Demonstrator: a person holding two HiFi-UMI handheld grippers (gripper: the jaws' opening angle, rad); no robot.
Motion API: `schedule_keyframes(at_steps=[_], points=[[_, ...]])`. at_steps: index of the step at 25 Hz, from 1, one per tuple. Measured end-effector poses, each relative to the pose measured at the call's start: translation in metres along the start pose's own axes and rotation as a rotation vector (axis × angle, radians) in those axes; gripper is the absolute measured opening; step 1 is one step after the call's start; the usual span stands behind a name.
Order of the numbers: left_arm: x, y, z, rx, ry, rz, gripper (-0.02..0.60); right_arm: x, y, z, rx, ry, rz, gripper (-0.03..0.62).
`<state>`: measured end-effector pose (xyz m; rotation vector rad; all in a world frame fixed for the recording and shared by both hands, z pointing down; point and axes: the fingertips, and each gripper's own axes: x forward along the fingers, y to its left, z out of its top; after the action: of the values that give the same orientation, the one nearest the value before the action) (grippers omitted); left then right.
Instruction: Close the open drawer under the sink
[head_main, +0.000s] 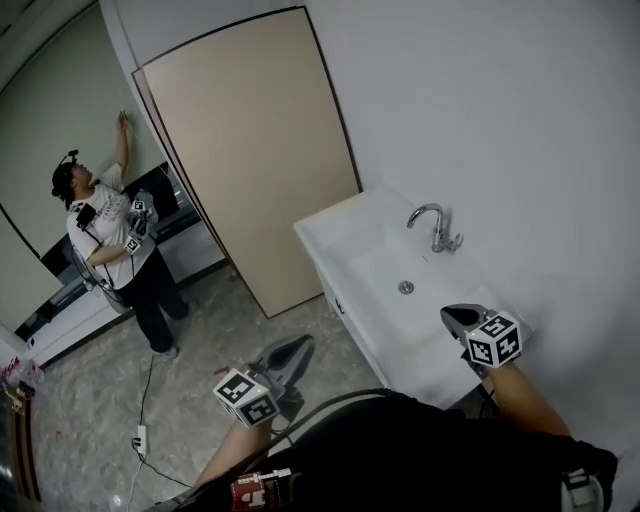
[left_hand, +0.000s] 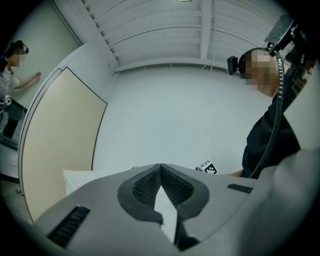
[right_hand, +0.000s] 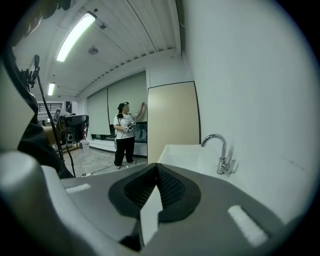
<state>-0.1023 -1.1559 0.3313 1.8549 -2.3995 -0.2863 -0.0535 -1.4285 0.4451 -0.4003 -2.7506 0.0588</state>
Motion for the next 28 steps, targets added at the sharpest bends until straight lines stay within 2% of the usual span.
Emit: schedule_keyframes(at_steps=[2,6,13,18,23,26,28], points=[[0.027,-0.008,-0.004,0.015,0.002,-0.037,0.0,-0.013,-0.02,0.0,0.005,-0.01,-0.014,0.002],[0.08,-0.026,-0.014,-0.009,0.034,-0.091,0.0,-0.033,-0.056,0.003,0.025,-0.035,-0.045,0.002],[0.134,-0.044,-0.034,0.014,0.127,-0.236,0.0,-0.051,-0.081,-0.004,0.068,-0.041,-0.095,0.002],[0.147,-0.012,-0.037,-0.005,0.149,-0.352,0.0,-0.04,-0.073,-0.006,0.121,-0.045,-0.18,0.002],[0.153,0.033,-0.047,-0.099,0.2,-0.488,0.0,-0.023,-0.044,0.001,0.202,-0.055,-0.307,0.002],[0.162,0.044,-0.061,-0.1,0.229,-0.583,0.0,-0.019,-0.033,0.0,0.258,-0.081,-0.357,0.002],[0.171,0.049,-0.068,-0.101,0.228,-0.62,0.0,-0.018,-0.031,0.004,0.296,-0.114,-0.381,0.002]])
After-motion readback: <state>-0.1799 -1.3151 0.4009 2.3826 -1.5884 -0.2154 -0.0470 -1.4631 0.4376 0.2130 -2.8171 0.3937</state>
